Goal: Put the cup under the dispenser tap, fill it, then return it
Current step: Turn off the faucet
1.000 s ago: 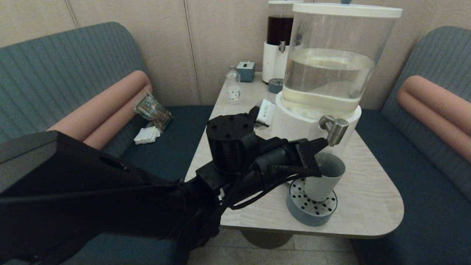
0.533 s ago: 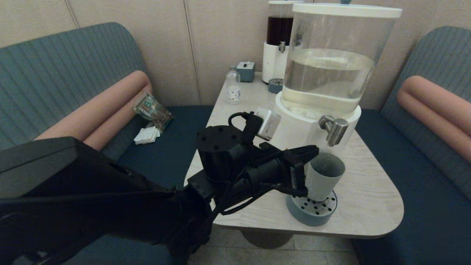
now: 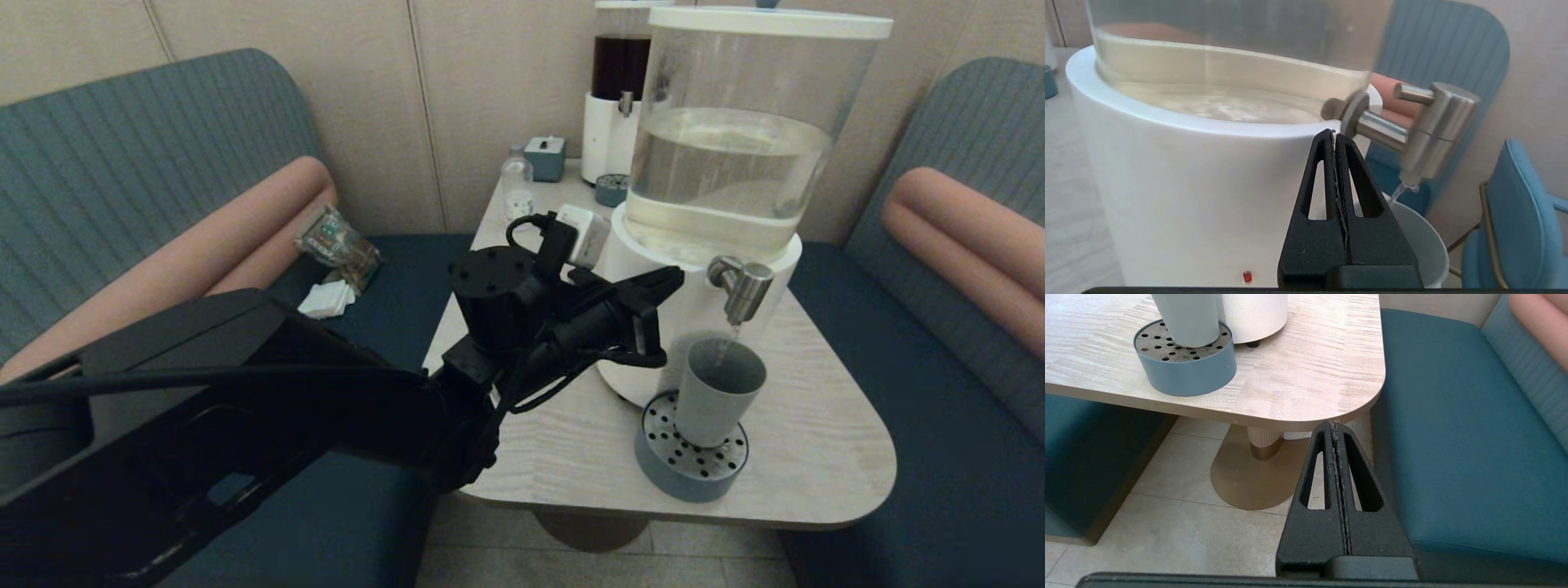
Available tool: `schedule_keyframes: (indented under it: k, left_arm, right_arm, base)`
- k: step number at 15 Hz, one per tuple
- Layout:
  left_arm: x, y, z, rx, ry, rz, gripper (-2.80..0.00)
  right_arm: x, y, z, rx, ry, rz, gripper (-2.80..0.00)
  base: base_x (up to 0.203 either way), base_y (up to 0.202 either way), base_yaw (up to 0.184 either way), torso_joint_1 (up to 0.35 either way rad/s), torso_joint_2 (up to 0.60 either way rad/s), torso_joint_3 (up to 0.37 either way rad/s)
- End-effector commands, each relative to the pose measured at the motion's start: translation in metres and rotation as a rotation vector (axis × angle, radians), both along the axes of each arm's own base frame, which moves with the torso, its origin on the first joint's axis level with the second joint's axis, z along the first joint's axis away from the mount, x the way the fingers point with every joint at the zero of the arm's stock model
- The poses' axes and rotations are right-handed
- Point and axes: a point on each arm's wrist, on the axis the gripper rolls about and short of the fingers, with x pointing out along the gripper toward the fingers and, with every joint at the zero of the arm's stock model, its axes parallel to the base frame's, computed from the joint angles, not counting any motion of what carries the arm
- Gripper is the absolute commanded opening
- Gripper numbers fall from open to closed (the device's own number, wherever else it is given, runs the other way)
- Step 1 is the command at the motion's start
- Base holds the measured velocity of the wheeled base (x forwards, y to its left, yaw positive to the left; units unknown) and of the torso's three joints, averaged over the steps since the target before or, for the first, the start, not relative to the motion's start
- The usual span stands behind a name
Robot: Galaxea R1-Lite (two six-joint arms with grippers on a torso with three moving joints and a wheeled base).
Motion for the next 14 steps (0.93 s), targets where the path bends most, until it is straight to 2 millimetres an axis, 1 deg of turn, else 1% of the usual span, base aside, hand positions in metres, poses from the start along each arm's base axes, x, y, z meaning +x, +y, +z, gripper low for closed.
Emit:
schedule_keyframes:
  k: [1,8,12,14]
  left_arm:
    - [0.004,-0.002,0.005,-0.018,-0.02,0.0,-2.8]
    - [-0.004,-0.003,0.014,-0.03,-0.033,-0.015,-2.8]
    - [-0.019,-0.014,0.017,-0.032,-0.035,-0.051,-2.8]
    - [-0.022,-0.017,0.017,-0.032,-0.037,-0.061,-2.8]
  right_arm:
    - [0.0,0.0,-0.001,-0.001,0.002,0.001,-2.8]
    - [0.0,0.0,-0.001,-0.001,0.001,0.001,-2.8]
    - [0.0,0.0,-0.001,-0.001,0.002,0.001,-2.8]
    - [0.0,0.0,-0.001,-0.001,0.003,0.001,-2.8]
  base:
    - [0.0,0.0,0.0,0.0,0.0,0.0]
    - [0.0,0.0,0.0,0.0,0.0,0.0]
    - [0.0,0.0,0.0,0.0,0.0,0.0]
    - [0.0,0.0,0.0,0.0,0.0,0.0]
